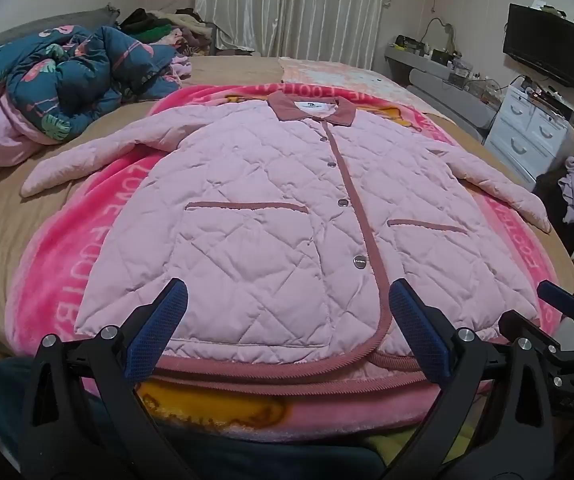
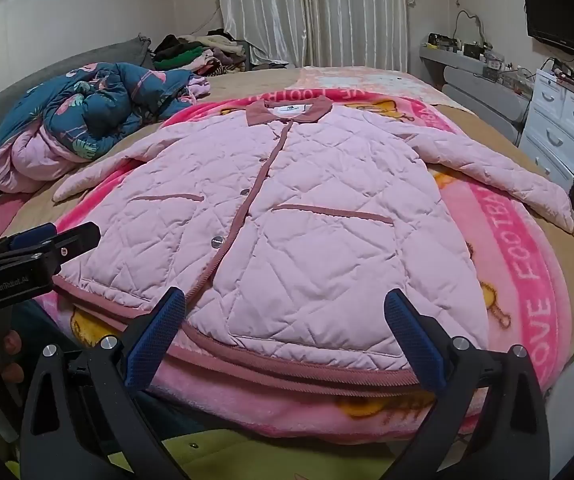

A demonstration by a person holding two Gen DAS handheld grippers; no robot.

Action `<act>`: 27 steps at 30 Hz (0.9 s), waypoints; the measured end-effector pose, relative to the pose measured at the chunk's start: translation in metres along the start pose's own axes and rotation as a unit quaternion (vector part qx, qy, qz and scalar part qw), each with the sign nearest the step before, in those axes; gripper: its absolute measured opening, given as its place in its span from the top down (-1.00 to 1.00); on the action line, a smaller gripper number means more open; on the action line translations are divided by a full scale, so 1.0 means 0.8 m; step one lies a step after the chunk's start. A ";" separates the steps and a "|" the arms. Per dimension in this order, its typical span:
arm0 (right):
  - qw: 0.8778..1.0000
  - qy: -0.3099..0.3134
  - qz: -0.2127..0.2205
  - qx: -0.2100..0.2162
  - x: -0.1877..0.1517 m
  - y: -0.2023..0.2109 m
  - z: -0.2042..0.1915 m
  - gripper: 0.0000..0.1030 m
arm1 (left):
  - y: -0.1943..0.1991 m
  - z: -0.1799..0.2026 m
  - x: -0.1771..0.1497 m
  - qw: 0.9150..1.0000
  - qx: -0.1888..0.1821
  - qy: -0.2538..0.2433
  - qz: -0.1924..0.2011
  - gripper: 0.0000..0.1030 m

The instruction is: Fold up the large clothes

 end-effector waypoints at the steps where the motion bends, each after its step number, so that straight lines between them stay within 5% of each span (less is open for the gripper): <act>1: 1.000 0.000 -0.002 0.002 0.000 0.000 0.000 -0.92 | 0.000 0.000 0.000 1.000 -0.001 0.000 0.000 -0.83; 27: 1.000 0.002 0.011 -0.006 0.008 0.006 -0.002 -0.92 | 0.000 0.000 0.001 1.000 0.001 -0.001 0.001 -0.83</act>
Point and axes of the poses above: each gripper's, at about its wrist camera, not at the fingertips, and y roughly against the way its jaws point, z to its right, x to its top, the point moved 10 cm from there along -y, roughly the way its jaws point, and after that the axes turned 2 degrees about -x, right-handed, at the moved point
